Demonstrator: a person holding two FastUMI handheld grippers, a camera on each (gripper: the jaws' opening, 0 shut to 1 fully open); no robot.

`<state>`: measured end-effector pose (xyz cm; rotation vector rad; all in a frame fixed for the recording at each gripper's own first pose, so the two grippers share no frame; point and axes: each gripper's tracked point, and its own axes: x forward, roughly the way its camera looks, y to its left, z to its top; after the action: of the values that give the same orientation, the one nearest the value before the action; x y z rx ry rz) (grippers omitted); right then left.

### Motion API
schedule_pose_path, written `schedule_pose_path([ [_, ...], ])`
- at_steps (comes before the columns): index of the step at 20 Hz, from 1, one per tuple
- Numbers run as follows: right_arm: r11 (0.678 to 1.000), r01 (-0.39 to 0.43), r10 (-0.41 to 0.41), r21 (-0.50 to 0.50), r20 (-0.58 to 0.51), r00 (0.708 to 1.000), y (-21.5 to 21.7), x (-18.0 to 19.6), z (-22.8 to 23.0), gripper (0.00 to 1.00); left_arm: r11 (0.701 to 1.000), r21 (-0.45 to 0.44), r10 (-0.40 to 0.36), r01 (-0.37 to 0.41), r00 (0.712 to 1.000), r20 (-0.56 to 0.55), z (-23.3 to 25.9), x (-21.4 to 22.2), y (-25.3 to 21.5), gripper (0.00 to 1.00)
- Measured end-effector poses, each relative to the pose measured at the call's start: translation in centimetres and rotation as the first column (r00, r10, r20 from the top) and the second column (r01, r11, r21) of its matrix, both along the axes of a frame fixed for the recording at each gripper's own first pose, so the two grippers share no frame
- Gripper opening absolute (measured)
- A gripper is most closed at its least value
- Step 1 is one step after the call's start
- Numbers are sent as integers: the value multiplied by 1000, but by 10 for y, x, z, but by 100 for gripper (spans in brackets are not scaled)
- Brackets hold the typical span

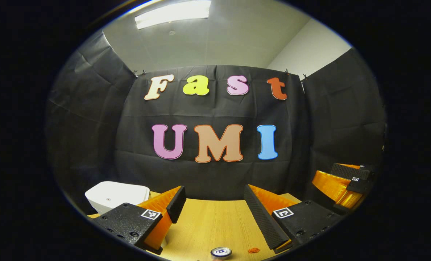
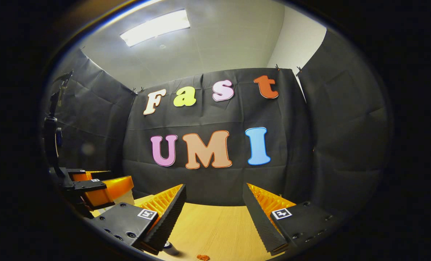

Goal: Press the lid of the desktop garbage bin to open it, pick up the crumpled paper on the desktop and throw it into the bin, then pick up the pop can on the desktop and drop it into the bin, and finally close the garbage bin lid.

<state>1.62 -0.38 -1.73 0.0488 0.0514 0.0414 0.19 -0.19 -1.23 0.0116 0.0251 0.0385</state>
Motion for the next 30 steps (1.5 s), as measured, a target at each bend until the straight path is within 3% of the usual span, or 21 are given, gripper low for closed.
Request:
schedule_pose_path([
  [16,1000,-8,8,14,-2,1000,5,0,-2,98,999,23,29,-29,999,21,7,-2,12,96],
  [18,1000,-13,13,19,-5,1000,9,1,-5,98,999,35,36,-37,999,27,10,-4,20,91],
  [21,999,-26,26,24,-7,1000,19,2,-6,99,996,57,72,-74,996,50,18,-9,37,57],
  [24,999,-41,41,27,-5,999,32,3,-5,98,989,82,120,-127,990,77,25,-12,62,39],
  [27,998,-50,50,28,-3,999,45,3,-4,98,977,84,190,-197,978,88,28,-16,98,5],
  [30,998,-51,51,22,-3,999,59,3,-3,99,969,72,231,-237,970,74,24,-19,132,0],
])
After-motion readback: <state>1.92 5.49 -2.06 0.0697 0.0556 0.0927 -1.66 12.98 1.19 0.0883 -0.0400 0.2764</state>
